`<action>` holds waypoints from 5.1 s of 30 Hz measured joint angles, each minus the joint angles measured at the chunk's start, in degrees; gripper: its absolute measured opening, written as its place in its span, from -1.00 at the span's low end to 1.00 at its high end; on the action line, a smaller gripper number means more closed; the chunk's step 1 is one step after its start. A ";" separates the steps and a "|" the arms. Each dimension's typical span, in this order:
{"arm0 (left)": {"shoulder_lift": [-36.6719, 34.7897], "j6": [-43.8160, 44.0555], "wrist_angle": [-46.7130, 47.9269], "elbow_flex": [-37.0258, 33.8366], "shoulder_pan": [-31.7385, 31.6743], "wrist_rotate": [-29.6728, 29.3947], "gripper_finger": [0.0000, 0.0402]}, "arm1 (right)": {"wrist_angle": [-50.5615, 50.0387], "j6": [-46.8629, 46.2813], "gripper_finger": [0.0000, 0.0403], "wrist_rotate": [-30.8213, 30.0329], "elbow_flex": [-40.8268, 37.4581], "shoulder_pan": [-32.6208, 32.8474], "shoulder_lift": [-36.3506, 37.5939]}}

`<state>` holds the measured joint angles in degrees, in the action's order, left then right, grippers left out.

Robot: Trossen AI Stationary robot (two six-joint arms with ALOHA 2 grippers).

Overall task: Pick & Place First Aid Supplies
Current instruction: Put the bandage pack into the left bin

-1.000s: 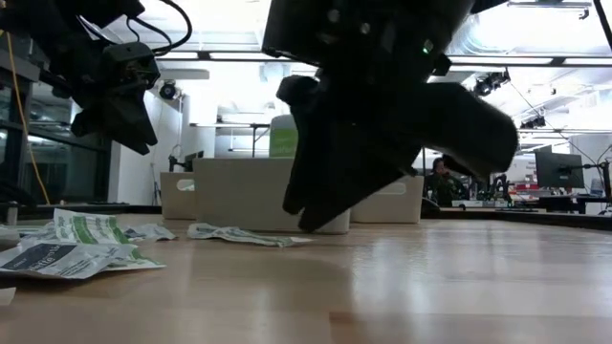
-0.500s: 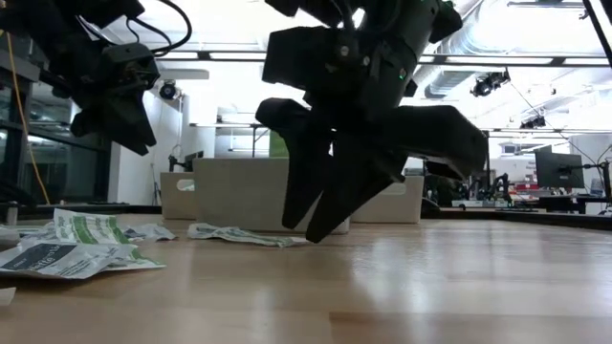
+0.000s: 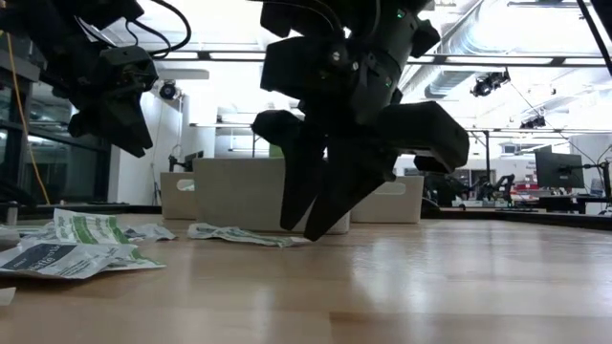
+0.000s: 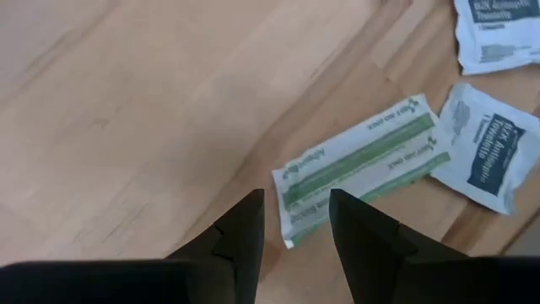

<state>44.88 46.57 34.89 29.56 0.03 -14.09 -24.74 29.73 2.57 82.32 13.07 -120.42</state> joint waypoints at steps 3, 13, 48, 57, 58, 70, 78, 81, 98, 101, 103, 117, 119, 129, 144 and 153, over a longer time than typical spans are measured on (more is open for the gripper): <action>0.00 0.00 0.00 0.00 0.00 -0.02 -0.31 | 0.30 2.02 -0.36 0.84 0.00 0.06 0.00; 0.00 0.17 0.09 0.00 0.00 -0.06 -0.31 | 0.51 1.38 -0.36 1.53 0.24 0.08 -1.90; -0.01 0.33 -0.29 0.00 0.00 0.02 -0.31 | -14.58 -12.69 -1.00 -4.87 7.44 3.34 -0.05; 0.00 2.45 -7.00 0.00 -0.02 9.57 -0.31 | -27.52 -6.69 -1.00 -12.99 20.72 3.62 -0.04; 0.00 2.93 -9.06 0.00 -0.02 11.16 -0.31 | -28.56 -5.49 -1.00 -14.51 22.10 3.60 -0.04; -0.02 16.98 -32.65 0.02 -0.07 17.61 -0.31 | -34.90 6.15 -1.00 -29.40 30.95 3.33 0.07; 0.51 21.20 -32.78 0.02 -0.07 17.60 -0.31 | -33.41 10.99 -1.00 -31.24 30.97 3.05 0.09; 1.32 21.18 -32.61 0.02 -0.07 17.60 -0.31 | -31.57 11.83 -1.00 -31.15 30.97 2.66 0.11; 5.70 19.68 -34.86 0.02 -0.02 19.66 -0.31 | -25.71 11.25 -1.00 -26.47 30.97 0.67 0.13; 5.69 19.19 -34.95 0.02 -0.02 19.94 -0.31 | -24.80 11.26 -1.00 -26.41 30.97 0.24 0.13; 5.69 18.36 -34.93 0.02 -0.02 19.76 -0.31 | -24.49 11.24 -1.00 -26.30 30.97 0.03 0.13; 5.69 15.05 -34.78 0.02 -0.01 21.02 -0.95 | -24.18 11.26 -1.00 -25.80 30.97 -0.35 0.15; 5.69 14.69 -34.77 0.02 -0.02 21.01 -0.98 | -23.91 11.24 -1.00 -26.13 30.97 -0.34 0.15; 5.69 13.12 -34.77 0.02 -0.02 19.65 -0.99 | -23.41 5.15 -0.77 -23.90 30.97 -0.32 0.20; 5.45 2.42 -30.17 0.02 -11.06 8.53 -1.00 | -36.41 -41.42 0.02 -36.28 30.97 -4.29 4.48; 5.66 1.20 -24.08 0.02 -23.39 2.58 -1.00 | -38.06 -49.25 0.04 -33.41 30.97 -7.11 5.66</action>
<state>50.54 47.77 10.82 29.58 -23.35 -11.51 -62.80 -19.51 -30.84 113.30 5.96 -114.76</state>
